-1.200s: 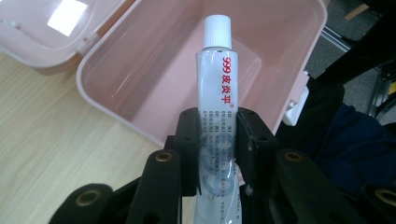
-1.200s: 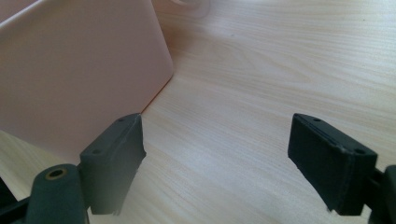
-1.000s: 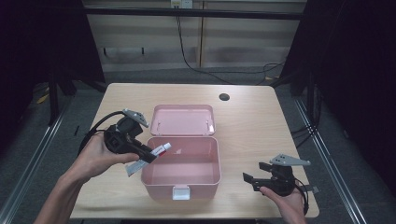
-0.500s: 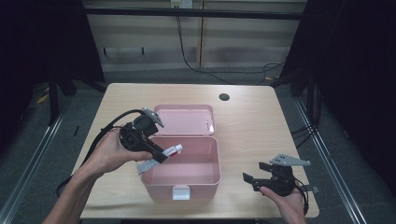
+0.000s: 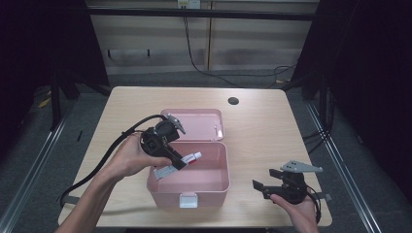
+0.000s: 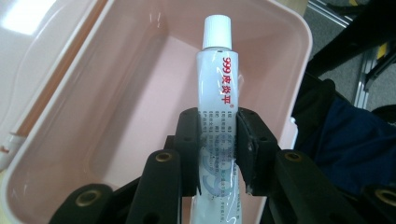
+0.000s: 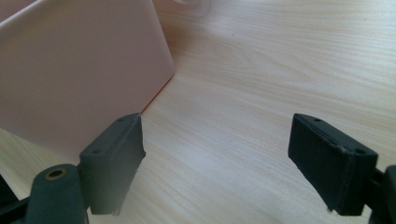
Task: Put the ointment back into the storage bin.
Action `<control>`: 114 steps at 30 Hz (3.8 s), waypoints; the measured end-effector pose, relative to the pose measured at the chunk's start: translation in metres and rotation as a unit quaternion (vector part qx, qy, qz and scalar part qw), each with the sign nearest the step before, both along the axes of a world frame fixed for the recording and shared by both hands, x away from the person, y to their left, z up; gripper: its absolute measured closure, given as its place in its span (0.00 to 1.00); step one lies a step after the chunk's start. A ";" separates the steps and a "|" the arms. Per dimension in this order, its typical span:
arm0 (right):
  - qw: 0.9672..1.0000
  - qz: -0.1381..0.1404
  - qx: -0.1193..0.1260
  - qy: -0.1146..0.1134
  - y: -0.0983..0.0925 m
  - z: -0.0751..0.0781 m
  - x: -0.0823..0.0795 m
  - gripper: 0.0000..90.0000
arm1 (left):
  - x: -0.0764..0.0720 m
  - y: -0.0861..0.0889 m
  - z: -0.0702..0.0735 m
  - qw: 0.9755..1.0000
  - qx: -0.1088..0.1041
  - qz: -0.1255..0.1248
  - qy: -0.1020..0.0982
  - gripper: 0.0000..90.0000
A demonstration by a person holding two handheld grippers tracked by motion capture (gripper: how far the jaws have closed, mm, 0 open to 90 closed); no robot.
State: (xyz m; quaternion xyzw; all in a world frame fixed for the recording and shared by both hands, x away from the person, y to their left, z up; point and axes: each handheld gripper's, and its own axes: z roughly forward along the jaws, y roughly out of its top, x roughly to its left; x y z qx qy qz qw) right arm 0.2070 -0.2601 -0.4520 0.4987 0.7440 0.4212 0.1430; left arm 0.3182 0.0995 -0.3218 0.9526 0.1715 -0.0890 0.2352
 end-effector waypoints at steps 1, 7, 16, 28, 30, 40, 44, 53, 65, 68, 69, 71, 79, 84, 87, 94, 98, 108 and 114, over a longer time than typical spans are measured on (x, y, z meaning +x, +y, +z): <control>1.000 0.000 0.000 0.001 0.000 0.000 0.000 0.20 | 0.001 -0.002 -0.001 1.000 0.002 -0.004 0.002 0.79; 1.000 0.001 0.001 0.001 0.000 0.000 0.000 0.20 | 0.001 -0.016 -0.011 1.000 0.022 -0.013 -0.003 0.80; 1.000 0.001 0.002 0.000 0.000 0.000 0.000 0.20 | 0.006 -0.038 -0.028 0.998 0.033 -0.044 0.007 0.80; 1.000 0.001 0.001 0.002 0.000 0.000 0.000 0.20 | 0.000 -0.057 -0.043 0.996 0.063 -0.068 -0.001 0.79; 1.000 0.002 0.001 0.001 0.000 0.000 0.000 0.20 | -0.001 -0.060 -0.044 0.995 0.057 -0.076 0.001 0.79; 1.000 0.002 0.002 0.002 0.000 0.000 0.000 0.20 | -0.001 -0.069 -0.065 0.992 0.083 -0.095 0.015 0.79; 1.000 0.002 0.002 0.002 0.000 0.000 0.000 0.20 | -0.001 -0.069 -0.069 0.991 0.085 -0.099 0.012 0.79; 1.000 0.002 0.001 0.003 0.000 0.000 0.000 0.20 | -0.005 -0.072 -0.076 0.988 0.093 -0.122 0.025 0.79; 1.000 0.002 0.001 0.003 0.000 0.000 0.000 0.20 | -0.004 -0.075 -0.086 0.989 0.092 -0.112 0.041 0.79; 1.000 0.003 -0.001 0.003 0.000 0.000 -0.001 0.20 | -0.004 -0.075 -0.090 0.988 0.092 -0.113 0.044 0.79; 1.000 0.002 -0.001 0.002 0.000 0.000 -0.001 0.20 | -0.004 -0.075 -0.091 0.988 0.090 -0.111 0.048 0.79; 1.000 0.002 -0.001 0.002 0.000 0.000 -0.001 0.20 | -0.004 -0.075 -0.093 0.989 0.093 -0.106 0.049 0.79; 1.000 0.002 -0.002 0.004 0.000 0.000 0.000 0.20 | -0.002 -0.072 -0.105 0.989 0.091 -0.101 0.066 0.79; 1.000 0.003 -0.002 0.004 0.000 0.000 -0.001 0.20 | -0.002 -0.075 -0.108 0.987 0.094 -0.108 0.075 0.79; 1.000 0.002 -0.001 0.004 0.000 0.000 -0.001 0.20 | -0.003 -0.076 -0.112 0.985 0.103 -0.111 0.078 0.79; 1.000 0.002 -0.002 0.004 0.000 0.000 0.000 0.20 | -0.002 -0.080 -0.120 0.983 0.114 -0.118 0.087 0.79; 1.000 0.002 -0.002 0.004 0.000 0.000 -0.001 0.20 | -0.002 -0.080 -0.125 0.982 0.122 -0.121 0.083 0.79; 1.000 0.002 -0.002 0.003 0.000 0.000 -0.001 0.20 | -0.003 -0.082 -0.132 0.979 0.125 -0.128 0.095 0.79; 1.000 0.002 -0.001 0.003 0.000 0.000 -0.001 0.20 | -0.004 -0.082 -0.136 0.977 0.133 -0.133 0.101 0.79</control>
